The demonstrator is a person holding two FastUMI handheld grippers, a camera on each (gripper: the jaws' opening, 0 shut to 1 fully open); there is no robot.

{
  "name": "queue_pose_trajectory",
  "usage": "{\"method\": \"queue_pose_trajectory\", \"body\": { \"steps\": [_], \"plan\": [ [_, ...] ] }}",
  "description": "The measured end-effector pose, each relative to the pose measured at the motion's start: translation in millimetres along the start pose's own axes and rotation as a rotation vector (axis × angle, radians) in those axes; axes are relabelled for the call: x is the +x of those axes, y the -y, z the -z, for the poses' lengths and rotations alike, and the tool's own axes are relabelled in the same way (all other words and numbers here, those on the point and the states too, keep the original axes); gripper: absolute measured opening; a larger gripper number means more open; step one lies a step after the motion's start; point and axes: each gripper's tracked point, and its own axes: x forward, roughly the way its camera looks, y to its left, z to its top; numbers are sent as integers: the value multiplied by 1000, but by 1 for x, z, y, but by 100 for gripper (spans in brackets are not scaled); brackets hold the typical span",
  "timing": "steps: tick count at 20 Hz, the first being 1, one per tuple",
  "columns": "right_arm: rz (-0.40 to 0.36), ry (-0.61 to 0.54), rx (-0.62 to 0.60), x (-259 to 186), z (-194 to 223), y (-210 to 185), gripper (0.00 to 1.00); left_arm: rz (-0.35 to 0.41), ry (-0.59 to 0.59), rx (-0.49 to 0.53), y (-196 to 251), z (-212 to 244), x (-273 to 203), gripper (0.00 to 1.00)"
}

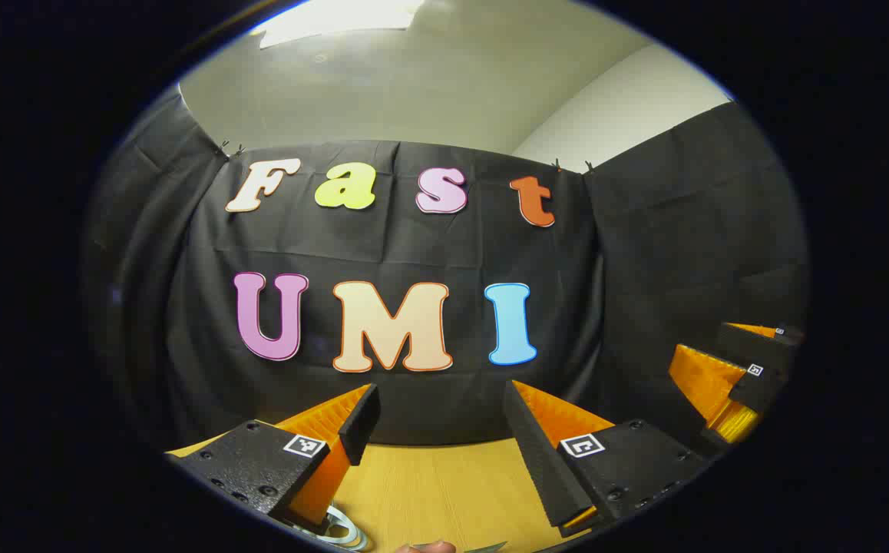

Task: First open the suitcase, pack the skin care products into it, and then close the suitcase.

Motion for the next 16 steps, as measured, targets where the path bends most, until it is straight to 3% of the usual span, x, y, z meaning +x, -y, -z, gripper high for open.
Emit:
{"method": "queue_pose_trajectory", "body": {
  "steps": [7,10,13,16],
  "plan": [
    [-64,33,-38,-3,-4,-8,100,-36,-13,-21,-8,7,-3,94],
    [-82,75,-90,5,-9,7,98,-65,-20,9,-15,10,0,95],
    [-131,90,-52,11,-3,7,98,-70,-20,18,-17,16,-1,95],
    [-180,78,-21,21,15,11,98,-150,-95,35,-44,47,-13,94]
  ]
}}
